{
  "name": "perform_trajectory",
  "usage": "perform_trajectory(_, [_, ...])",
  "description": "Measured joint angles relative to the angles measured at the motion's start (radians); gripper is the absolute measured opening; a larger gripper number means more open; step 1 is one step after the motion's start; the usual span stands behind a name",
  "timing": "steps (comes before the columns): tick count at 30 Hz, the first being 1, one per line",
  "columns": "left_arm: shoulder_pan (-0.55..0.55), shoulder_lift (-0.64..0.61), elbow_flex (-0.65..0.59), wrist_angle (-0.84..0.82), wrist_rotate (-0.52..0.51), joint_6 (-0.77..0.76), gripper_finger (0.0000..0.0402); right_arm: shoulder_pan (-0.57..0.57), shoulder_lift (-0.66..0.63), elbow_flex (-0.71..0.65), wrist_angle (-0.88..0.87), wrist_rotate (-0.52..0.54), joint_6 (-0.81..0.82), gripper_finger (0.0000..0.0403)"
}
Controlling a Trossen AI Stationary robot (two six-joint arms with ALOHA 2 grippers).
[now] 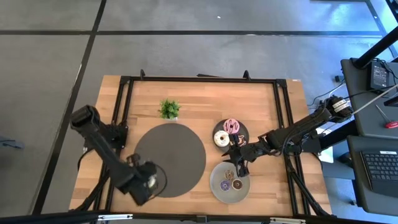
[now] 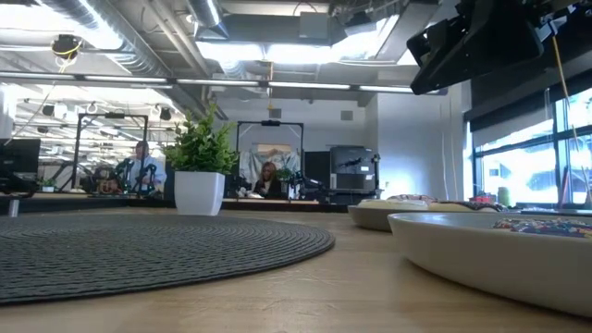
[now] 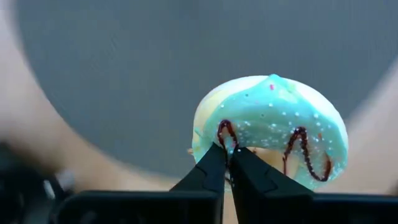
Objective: Pick & Place donuts
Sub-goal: Put the large light blue donut on the black plate
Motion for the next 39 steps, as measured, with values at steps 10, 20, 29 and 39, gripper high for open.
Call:
perform_trajectory(10, [0.385,-0.005,0.001,0.107,-0.15,0.078,0.0008,-0.057,0.0,0.0,0.0,0.0,0.003,0.01])
perform_trajectory(20, [0.677,0.063,0.001,0.457,0.13,0.411,0.001,-0.112,0.0,0.0,0.0,0.001,0.0,0.01])
perform_trajectory(29, [0.771,0.131,0.001,0.462,0.182,0.44,0.0014,-0.121,0.0,0.0,0.002,0.0,-0.051,0.01])
perform_trajectory(39, [0.788,0.141,0.001,0.467,0.181,0.457,0.0025,-0.121,0.0,0.0,0.003,0.0,-0.053,0.01])
